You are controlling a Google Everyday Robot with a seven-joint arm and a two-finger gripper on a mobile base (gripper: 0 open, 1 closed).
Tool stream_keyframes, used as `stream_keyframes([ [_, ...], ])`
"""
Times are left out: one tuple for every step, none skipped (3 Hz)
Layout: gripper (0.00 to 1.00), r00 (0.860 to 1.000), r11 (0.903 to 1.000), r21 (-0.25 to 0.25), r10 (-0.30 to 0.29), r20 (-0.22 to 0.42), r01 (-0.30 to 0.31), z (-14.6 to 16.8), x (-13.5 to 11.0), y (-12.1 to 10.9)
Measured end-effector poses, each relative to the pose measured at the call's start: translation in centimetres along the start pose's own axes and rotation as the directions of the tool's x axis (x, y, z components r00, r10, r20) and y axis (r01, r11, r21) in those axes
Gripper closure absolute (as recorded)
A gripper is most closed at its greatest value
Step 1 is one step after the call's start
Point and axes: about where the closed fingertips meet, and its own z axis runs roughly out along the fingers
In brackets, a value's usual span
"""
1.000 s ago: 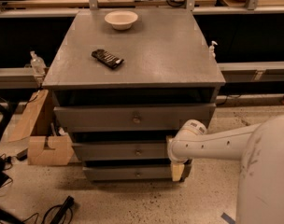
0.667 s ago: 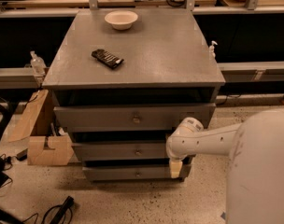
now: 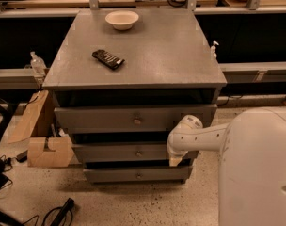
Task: Open middle drawer
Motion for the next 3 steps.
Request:
stream_keyframes([
  [0.61,1.000,0.9998,-0.015,0.016,-0.005,-0.016,0.69,0.18,0.25],
  [0.85,1.000,0.9997,-0.012,0.020,-0.002,-0.020,0.58,0.22,0.28],
  [1.00,1.000,0.9997,-0.012,0.020,-0.002,-0.020,-0.04,0.20,0.09],
])
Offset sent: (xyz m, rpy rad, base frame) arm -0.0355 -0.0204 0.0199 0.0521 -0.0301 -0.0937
